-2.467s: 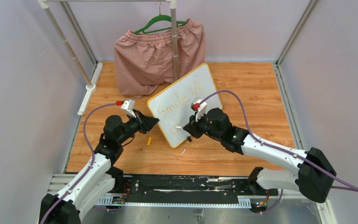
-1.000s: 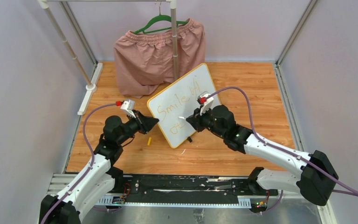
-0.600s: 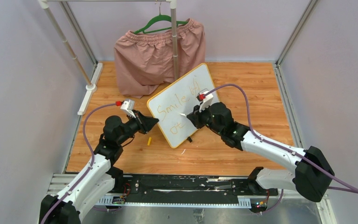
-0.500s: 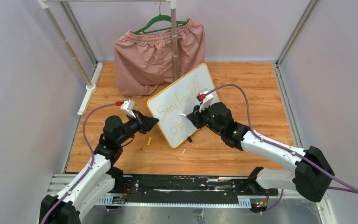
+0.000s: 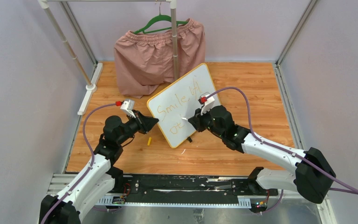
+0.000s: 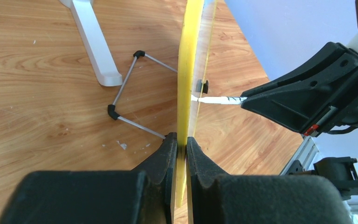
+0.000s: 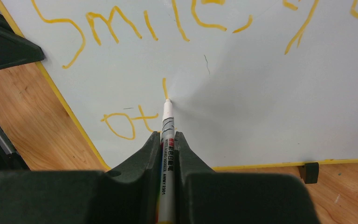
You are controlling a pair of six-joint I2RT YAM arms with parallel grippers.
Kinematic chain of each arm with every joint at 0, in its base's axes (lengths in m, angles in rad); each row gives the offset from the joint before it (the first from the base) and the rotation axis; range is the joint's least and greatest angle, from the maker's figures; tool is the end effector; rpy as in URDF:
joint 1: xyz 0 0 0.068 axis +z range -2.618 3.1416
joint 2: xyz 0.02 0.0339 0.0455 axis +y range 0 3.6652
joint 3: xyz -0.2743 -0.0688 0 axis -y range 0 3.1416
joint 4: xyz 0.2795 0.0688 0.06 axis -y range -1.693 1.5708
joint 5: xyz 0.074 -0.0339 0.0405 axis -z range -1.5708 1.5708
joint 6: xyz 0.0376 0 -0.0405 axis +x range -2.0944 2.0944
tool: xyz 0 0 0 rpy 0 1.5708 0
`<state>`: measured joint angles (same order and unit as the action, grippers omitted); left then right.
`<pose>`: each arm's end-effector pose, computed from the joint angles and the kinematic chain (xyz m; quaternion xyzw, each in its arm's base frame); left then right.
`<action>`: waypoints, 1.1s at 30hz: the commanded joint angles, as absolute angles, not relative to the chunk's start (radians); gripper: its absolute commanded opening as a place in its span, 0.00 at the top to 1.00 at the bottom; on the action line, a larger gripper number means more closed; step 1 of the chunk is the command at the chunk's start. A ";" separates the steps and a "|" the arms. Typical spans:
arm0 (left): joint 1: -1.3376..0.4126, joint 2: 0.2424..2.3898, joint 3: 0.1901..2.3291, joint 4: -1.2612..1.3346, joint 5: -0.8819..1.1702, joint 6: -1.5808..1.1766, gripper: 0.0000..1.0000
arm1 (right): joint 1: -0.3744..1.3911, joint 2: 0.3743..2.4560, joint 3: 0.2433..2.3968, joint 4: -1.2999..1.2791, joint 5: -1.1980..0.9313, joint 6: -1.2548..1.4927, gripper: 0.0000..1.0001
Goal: Write a sentence on the whiteboard
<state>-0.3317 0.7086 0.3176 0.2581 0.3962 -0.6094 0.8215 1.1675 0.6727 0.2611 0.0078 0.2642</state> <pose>0.1851 -0.0791 0.2266 0.0263 0.7486 -0.4248 0.5084 0.2014 0.2161 0.2600 -0.2135 0.7551 0.3176 0.5323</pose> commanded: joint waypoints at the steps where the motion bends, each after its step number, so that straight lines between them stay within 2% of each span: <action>1: -0.337 0.692 0.320 0.309 0.413 -0.613 1.00 | 0.808 1.153 0.632 0.239 0.015 0.285 1.00; 22: -0.337 0.692 0.319 0.308 0.416 -0.613 1.00 | 0.809 1.126 0.589 0.230 -0.017 0.304 1.00; 33: -0.337 0.694 0.316 0.313 0.416 -0.615 1.00 | 0.809 1.135 0.655 0.225 -0.010 0.283 1.00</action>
<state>-0.3317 0.7086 0.3176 0.2596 0.3992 -0.6094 0.8215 1.1412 0.6098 0.2295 -0.0170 0.2947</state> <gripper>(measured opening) 0.131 0.140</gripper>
